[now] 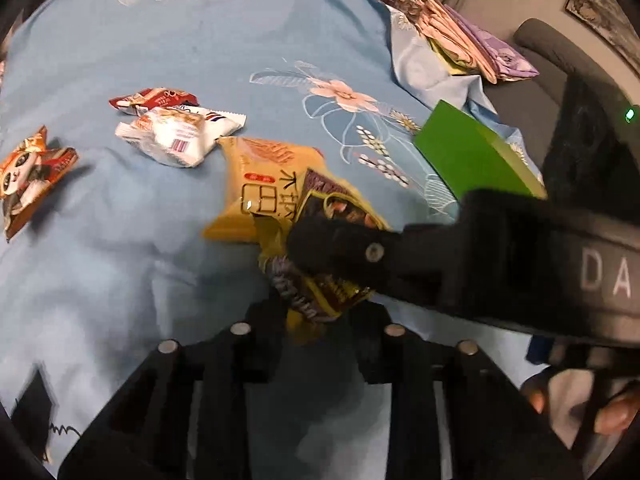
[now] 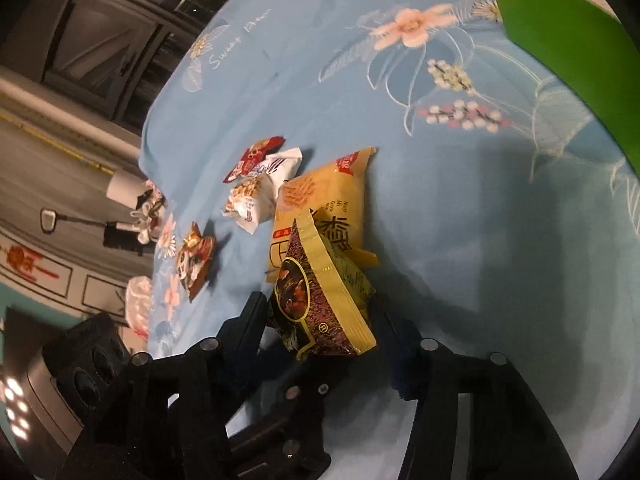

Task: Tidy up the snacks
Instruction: 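Carry the sesame bag into the green box and open the left gripper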

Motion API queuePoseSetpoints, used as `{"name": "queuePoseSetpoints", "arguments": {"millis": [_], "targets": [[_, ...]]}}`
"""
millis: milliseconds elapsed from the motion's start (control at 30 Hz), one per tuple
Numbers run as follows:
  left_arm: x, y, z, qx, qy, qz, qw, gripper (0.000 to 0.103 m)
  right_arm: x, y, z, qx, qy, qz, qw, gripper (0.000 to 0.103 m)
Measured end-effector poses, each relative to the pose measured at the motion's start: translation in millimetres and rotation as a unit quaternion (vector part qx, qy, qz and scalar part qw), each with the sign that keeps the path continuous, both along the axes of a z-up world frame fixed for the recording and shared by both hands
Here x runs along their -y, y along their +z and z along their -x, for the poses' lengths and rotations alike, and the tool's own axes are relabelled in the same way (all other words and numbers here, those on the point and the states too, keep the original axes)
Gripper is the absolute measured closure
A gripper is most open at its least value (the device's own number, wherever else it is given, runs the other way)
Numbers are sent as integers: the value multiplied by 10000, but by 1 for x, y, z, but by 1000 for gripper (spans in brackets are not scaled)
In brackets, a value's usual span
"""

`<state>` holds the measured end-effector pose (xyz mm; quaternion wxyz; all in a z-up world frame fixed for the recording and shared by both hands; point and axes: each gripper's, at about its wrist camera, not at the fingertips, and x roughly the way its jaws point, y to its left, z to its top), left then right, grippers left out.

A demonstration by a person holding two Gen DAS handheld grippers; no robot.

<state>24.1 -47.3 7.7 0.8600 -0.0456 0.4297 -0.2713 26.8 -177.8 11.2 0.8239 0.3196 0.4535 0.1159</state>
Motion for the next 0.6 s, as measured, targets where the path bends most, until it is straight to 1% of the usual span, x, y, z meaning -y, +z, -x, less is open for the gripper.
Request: {"name": "queuePoseSetpoints", "arguments": {"millis": [67, 100, 167, 233, 300, 400, 533, 600], "targets": [[1, 2, 2, 44, 15, -36, 10000, 77, -4, 5, 2, 109, 86, 216, 9997, 54], [0, 3, 2, 73, 31, -24, 10000, 77, -4, 6, 3, 160, 77, 216, 9996, 54], [-4, 7, 4, 109, 96, 59, 9999, 78, -3, 7, 7, 261, 130, 90, 9995, 55], [-6, 13, 9, 148, 59, 134, 9998, 78, 0, 10, 10, 336, 154, 10, 9993, 55], [-2, 21, 17, 312, 22, 36, 9995, 78, 2, 17, 15, 439, 198, -67, 9988, 55], [4, 37, 27, 593, 8, -79, 9982, 78, 7, 30, 24, 682, 207, -163, 9973, 55], [15, 60, 28, 662, -77, 209, 9976, 78, 18, 58, 39, 1164, 86, -51, 9932, 55], [30, 73, 30, 735, -248, 208, 9968, 78, 29, 70, 47, 1345, -45, 31, 9909, 55]]}}
